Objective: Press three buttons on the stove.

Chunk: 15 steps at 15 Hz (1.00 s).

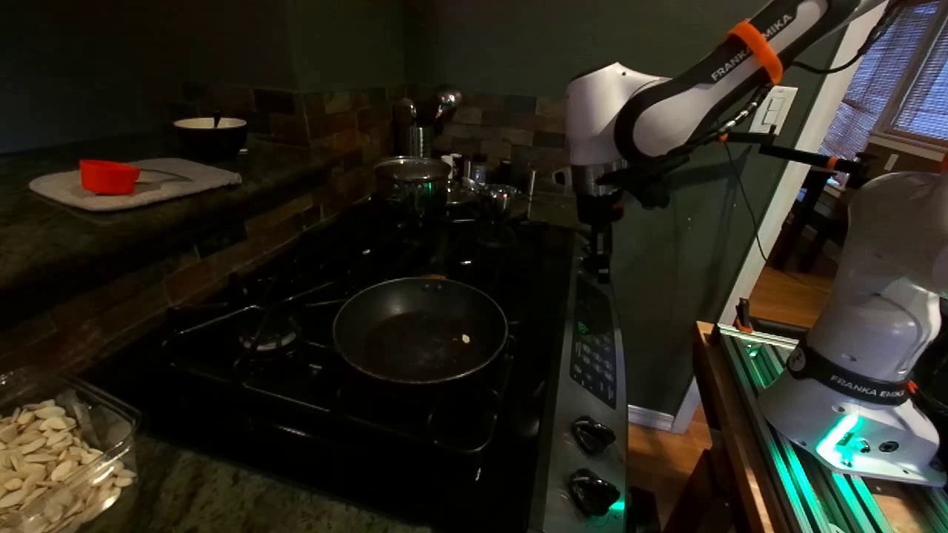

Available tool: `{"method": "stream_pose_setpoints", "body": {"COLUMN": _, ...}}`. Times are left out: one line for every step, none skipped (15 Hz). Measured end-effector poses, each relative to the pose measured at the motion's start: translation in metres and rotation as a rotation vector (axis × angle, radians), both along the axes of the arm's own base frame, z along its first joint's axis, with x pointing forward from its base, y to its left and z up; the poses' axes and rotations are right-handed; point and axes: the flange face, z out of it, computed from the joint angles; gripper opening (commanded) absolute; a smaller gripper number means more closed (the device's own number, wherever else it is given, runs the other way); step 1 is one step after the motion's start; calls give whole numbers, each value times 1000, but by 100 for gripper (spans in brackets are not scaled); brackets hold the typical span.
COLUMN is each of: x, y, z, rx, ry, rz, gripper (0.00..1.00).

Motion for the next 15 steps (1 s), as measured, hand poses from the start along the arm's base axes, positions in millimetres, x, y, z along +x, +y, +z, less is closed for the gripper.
{"method": "stream_pose_setpoints", "body": {"x": 1, "y": 9, "z": 10, "rx": 15, "ry": -25, "rz": 32, "gripper": 40}}
{"method": "stream_pose_setpoints", "body": {"x": 2, "y": 18, "z": 20, "rx": 29, "ry": -52, "rz": 62, "gripper": 49}}
{"method": "stream_pose_setpoints", "body": {"x": 3, "y": 27, "z": 30, "rx": 47, "ry": -83, "rz": 89, "gripper": 56}}
{"method": "stream_pose_setpoints", "body": {"x": 3, "y": 35, "z": 41, "rx": 66, "ry": -114, "rz": 112, "gripper": 62}}
{"method": "stream_pose_setpoints", "body": {"x": 3, "y": 42, "z": 52, "rx": 86, "ry": -145, "rz": 129, "gripper": 71}}
{"method": "stream_pose_setpoints", "body": {"x": 2, "y": 49, "z": 62, "rx": 107, "ry": -174, "rz": 134, "gripper": 78}}
{"method": "stream_pose_setpoints", "body": {"x": 1, "y": 53, "z": 72, "rx": 127, "ry": -197, "rz": 131, "gripper": 84}}
{"method": "stream_pose_setpoints", "body": {"x": 0, "y": 56, "z": 79, "rx": 144, "ry": -218, "rz": 125, "gripper": 93}}
{"method": "stream_pose_setpoints", "body": {"x": -1, "y": 58, "z": 87, "rx": 161, "ry": -237, "rz": 118, "gripper": 99}}
{"method": "stream_pose_setpoints", "body": {"x": -2, "y": 59, "z": 93, "rx": 172, "ry": -255, "rz": 111, "gripper": 100}}
{"method": "stream_pose_setpoints", "body": {"x": -4, "y": 60, "z": 100, "rx": 180, "ry": -272, "rz": 105, "gripper": 100}}
{"method": "stream_pose_setpoints", "body": {"x": -5, "y": 59, "z": 106, "rx": 186, "ry": -288, "rz": 101, "gripper": 100}}
{"method": "stream_pose_setpoints", "body": {"x": -7, "y": 59, "z": 112, "rx": 190, "ry": -304, "rz": 98, "gripper": 100}}
{"method": "stream_pose_setpoints", "body": {"x": -9, "y": 58, "z": 117, "rx": 192, "ry": -318, "rz": 96, "gripper": 100}}
{"method": "stream_pose_setpoints", "body": {"x": -12, "y": 56, "z": 122, "rx": 195, "ry": -320, "rz": 93, "gripper": 100}}
